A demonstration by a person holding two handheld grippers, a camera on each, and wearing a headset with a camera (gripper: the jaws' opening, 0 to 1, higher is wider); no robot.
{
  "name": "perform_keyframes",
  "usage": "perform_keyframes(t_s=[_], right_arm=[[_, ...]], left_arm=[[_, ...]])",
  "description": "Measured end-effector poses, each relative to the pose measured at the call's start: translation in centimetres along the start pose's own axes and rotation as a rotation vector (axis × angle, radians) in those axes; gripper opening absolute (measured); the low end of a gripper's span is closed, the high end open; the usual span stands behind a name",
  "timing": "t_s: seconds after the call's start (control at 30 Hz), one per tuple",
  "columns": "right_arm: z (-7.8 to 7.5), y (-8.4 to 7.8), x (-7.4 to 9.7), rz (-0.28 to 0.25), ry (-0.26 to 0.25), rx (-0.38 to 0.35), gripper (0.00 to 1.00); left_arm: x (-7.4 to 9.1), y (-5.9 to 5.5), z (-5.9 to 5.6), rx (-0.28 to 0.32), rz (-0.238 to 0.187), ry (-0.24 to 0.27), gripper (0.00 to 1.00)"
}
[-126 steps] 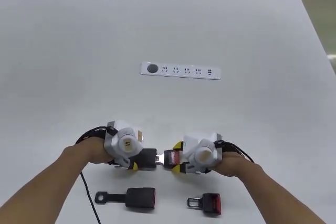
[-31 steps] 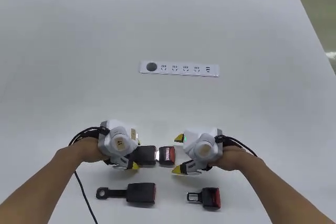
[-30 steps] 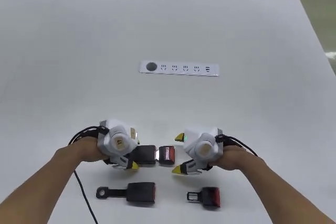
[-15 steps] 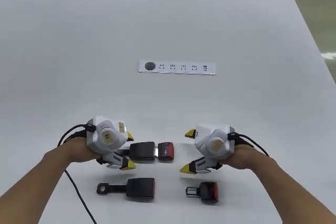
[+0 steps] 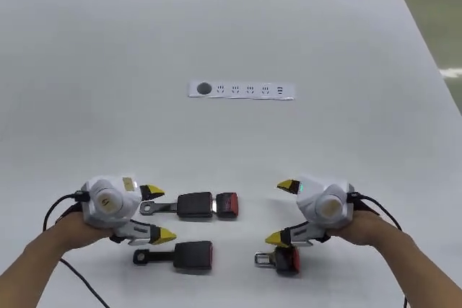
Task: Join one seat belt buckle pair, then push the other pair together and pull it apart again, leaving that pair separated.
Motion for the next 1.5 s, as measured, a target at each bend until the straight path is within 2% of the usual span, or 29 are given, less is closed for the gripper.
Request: perform_keyframes(t_s=[0.13,0.3,0.47,0.57,0.67,0.87,0.93,1.1,1.23,1.5], right_arm=[[0.7,-0.8,0.6,-0.042,-0.022,-0.042,0.76],[1.6,-1.9,1.4,-0.066,-0.049,-0.077,0.79],[2.5,-2.4,1.9,-0.120,-0.087,-0.111,0.87],[3.0,-2.9,2.0,-0.135,-0.108,-0.115,0.92],[3.4,-3.2,2.1,-0.177,-0.140,-0.128,0.99],[4.4,-3.9,2.4,-0.212,-0.167,-0.145,0.99],[4.5,-4.4,2.7,-0.226,-0.183,-0.142,0.99],[5.0,-5.3,2.8,-0.245,-0.204,-0.128,0.99],[4.9,-5.6,2.8,-0.252,-0.208,-0.160,0.99],[4.8,-6.0,2.8,-0.259,-0.215,-0.172,0.99]], left_arm=[[0.9,-1.2,-0.3,0.020,-0.037,0.031,0.64],[1.7,-1.8,-1.4,0.041,-0.075,0.064,0.68],[2.3,-2.1,-2.5,0.045,-0.120,0.101,0.71],[2.6,-2.4,-3.0,0.043,-0.142,0.116,0.77],[2.9,-3.2,-3.2,0.055,-0.164,0.139,0.83],[3.3,-4.3,-3.8,0.068,-0.189,0.171,0.94],[3.4,-4.4,-3.9,0.060,-0.221,0.189,1.00],[3.3,-5.2,-4.4,0.063,-0.209,0.201,1.00],[3.0,-5.8,-4.4,0.068,-0.212,0.203,1.00],[2.8,-6.3,-4.3,0.080,-0.220,0.207,1.00]])
Point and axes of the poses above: the centre of the closed fingertips' face, and the gripper's own axes: x roughly backward along the fingers, z roughly to its left, y roughly out of its top, the point moved 7 cm from there along x, roughly backward along the fingers, and after that the axes turned 1 degree about z, right-handed, at the moved point
